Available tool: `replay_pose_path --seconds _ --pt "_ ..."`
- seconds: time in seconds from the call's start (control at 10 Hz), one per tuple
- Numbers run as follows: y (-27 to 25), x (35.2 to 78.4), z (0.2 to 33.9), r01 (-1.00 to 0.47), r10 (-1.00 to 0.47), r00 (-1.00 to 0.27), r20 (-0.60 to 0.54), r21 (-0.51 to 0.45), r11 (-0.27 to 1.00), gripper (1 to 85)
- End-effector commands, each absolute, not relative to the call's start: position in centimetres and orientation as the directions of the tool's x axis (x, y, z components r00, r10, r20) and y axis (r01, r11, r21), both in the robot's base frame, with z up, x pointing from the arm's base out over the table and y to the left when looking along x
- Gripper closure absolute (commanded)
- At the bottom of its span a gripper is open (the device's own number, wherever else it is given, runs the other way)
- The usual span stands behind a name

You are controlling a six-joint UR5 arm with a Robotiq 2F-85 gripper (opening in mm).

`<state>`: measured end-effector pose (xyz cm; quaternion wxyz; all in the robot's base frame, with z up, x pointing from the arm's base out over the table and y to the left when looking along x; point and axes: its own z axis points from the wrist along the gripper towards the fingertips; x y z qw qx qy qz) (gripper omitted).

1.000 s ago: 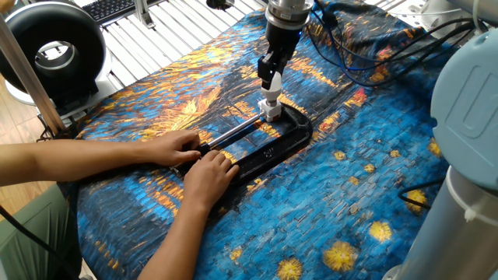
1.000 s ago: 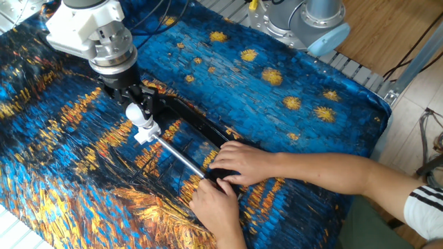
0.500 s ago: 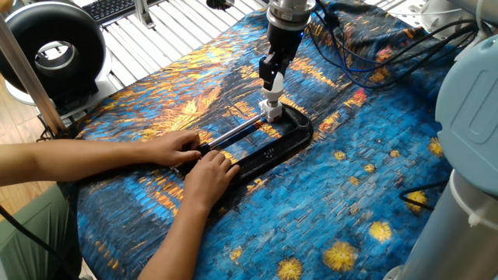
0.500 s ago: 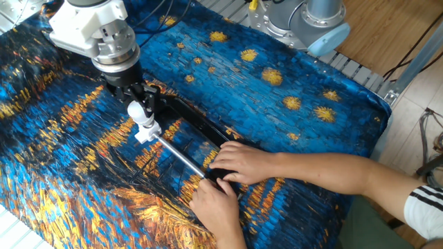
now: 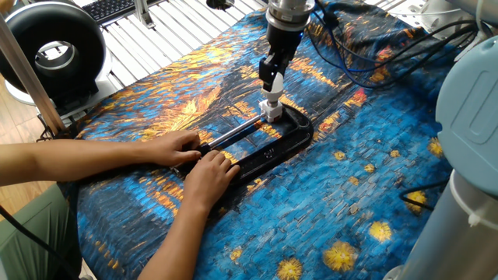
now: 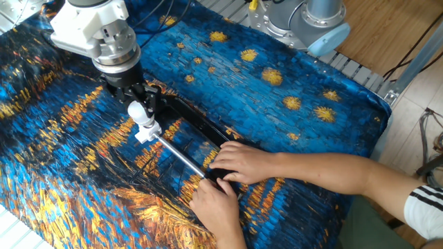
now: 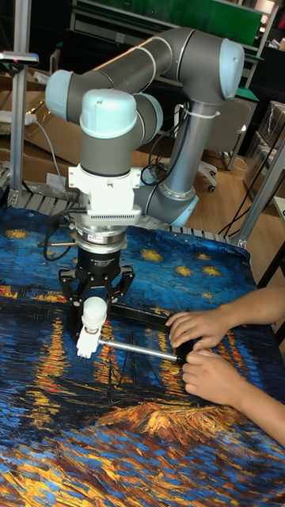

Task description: Install the light bulb by rotating it

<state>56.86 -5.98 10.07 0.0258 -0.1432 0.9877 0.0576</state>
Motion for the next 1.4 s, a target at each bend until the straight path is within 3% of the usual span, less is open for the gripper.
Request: replay_pose_path --seconds 0.0,0.5,1.3 --pt "-5.5 57.0 10.3 -0.306 -0.297 -0.951 -0.083 0.129 0.943 25.7" --pt "-4.8 56.6 10.1 -0.389 -0.384 -0.921 -0.061 0.18 0.904 24.7" --pt "-6.1 57.5 9.6 -0.642 -0.643 -0.764 -0.044 0.147 0.753 21.3"
